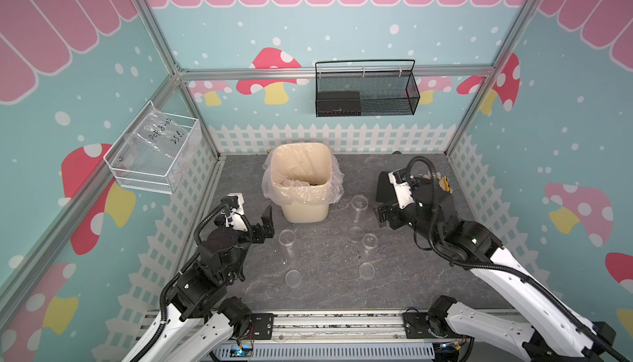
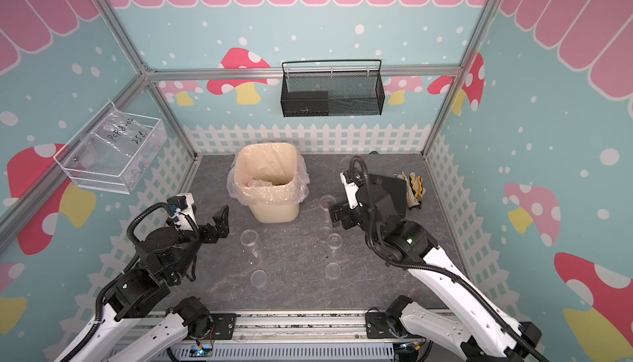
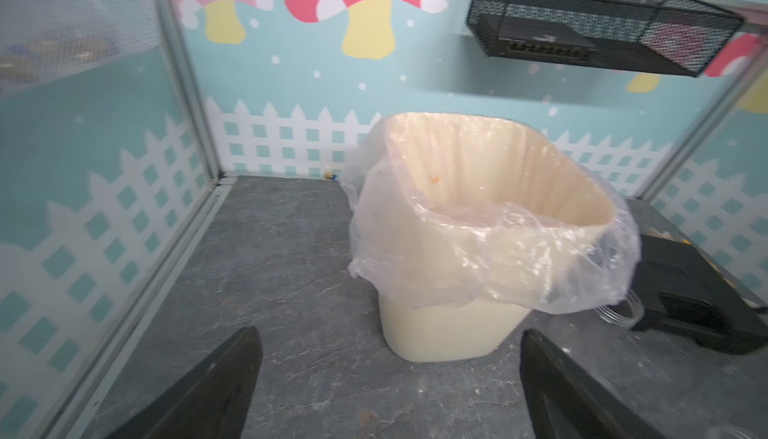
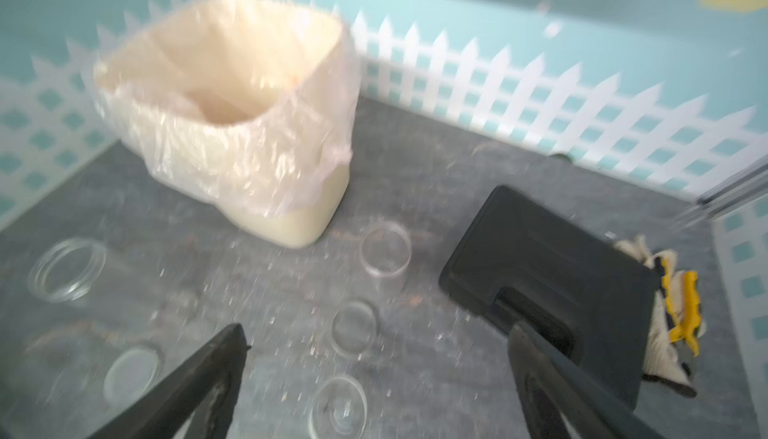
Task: Empty the moldy dried flower tea in the jars
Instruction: Reset both arms
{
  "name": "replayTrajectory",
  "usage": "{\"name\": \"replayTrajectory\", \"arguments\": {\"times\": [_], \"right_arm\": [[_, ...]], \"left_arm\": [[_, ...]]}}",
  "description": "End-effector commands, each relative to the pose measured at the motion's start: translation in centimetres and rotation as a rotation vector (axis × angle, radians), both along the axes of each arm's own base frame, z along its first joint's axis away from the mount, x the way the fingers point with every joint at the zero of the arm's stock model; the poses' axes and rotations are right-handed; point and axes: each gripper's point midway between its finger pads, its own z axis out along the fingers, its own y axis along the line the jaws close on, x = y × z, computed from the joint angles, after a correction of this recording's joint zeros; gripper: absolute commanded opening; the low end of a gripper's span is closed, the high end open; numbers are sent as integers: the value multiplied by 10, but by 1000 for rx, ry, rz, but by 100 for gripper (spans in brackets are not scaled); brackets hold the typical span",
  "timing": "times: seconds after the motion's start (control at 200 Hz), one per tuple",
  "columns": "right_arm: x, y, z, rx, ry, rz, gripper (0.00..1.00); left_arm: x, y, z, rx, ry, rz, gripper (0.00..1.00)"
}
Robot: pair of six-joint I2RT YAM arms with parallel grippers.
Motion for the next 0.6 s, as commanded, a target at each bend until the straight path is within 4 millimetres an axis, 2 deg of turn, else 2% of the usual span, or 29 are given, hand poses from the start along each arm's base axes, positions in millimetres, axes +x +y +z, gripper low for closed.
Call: {"name": "replayTrajectory", "arguments": {"times": [0.0, 0.07, 0.13, 0.315, 0.405, 0.505, 0.55, 0.595], "right_arm": [[18, -44, 10, 15, -185, -250, 100], [21, -70, 3, 16, -241, -377, 100], [25, -91, -13, 9, -254, -459, 100], [43, -151, -84, 3, -179, -642, 100], [48, -169, -120, -24, -145, -692, 100], [56, -178, -158, -31, -118, -697, 100], [58, -182, -171, -43, -124, -701, 100], [65, -184, -171, -54, -123, -687, 100]], "left_arm": [[5, 37, -1, 50, -70, 239, 99], [12, 46, -7, 61, -98, 308, 100], [19, 56, -17, 50, -99, 367, 99], [32, 100, -58, -31, -104, 559, 99], [41, 99, -74, 0, -130, 539, 99], [48, 100, -98, 21, -145, 562, 100], [53, 98, -107, 38, -142, 558, 100], [57, 97, -116, 52, -134, 556, 100]]}}
